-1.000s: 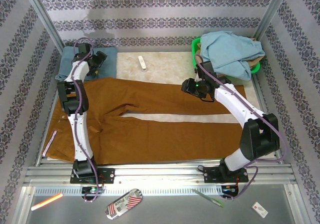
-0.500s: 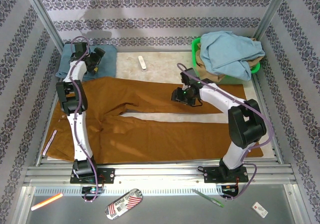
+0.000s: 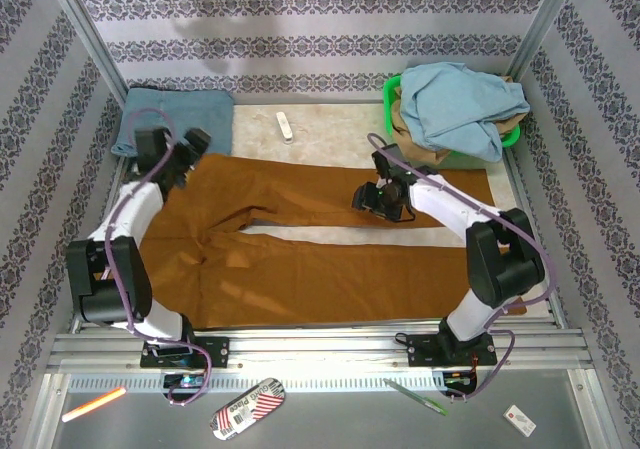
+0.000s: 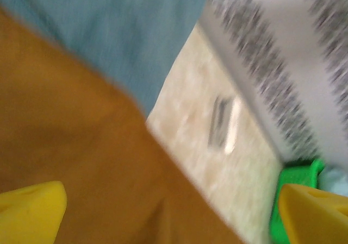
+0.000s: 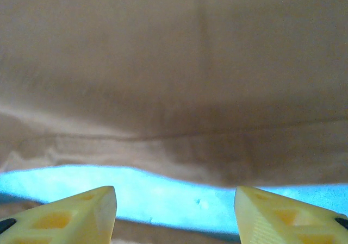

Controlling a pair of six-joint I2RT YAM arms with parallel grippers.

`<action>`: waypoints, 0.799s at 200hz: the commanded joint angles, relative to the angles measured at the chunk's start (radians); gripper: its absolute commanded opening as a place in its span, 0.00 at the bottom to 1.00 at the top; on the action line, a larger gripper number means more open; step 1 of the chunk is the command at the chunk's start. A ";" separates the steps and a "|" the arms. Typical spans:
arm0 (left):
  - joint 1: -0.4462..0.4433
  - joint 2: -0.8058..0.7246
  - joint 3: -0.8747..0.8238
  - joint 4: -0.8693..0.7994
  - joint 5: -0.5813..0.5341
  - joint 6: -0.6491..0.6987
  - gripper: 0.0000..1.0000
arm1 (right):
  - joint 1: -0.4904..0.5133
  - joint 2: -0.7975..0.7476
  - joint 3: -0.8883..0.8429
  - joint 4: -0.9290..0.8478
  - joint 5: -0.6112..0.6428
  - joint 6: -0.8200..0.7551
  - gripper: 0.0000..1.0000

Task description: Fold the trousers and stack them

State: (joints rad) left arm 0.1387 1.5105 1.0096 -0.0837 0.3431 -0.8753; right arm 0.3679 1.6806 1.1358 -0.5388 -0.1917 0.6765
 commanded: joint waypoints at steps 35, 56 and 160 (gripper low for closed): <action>-0.048 -0.194 -0.328 -0.052 -0.042 0.049 1.00 | 0.001 0.046 -0.024 0.015 -0.083 0.090 0.64; -0.047 -0.268 -0.419 -0.055 -0.085 0.054 1.00 | -0.040 -0.006 -0.156 0.126 -0.148 0.179 0.68; 0.006 -0.347 -0.361 -0.224 -0.175 0.067 1.00 | -0.177 -0.130 -0.174 0.076 -0.054 0.131 0.54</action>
State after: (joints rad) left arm 0.1333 1.2148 0.5865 -0.2398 0.1989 -0.8181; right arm 0.2020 1.6539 0.9276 -0.3717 -0.2878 0.8711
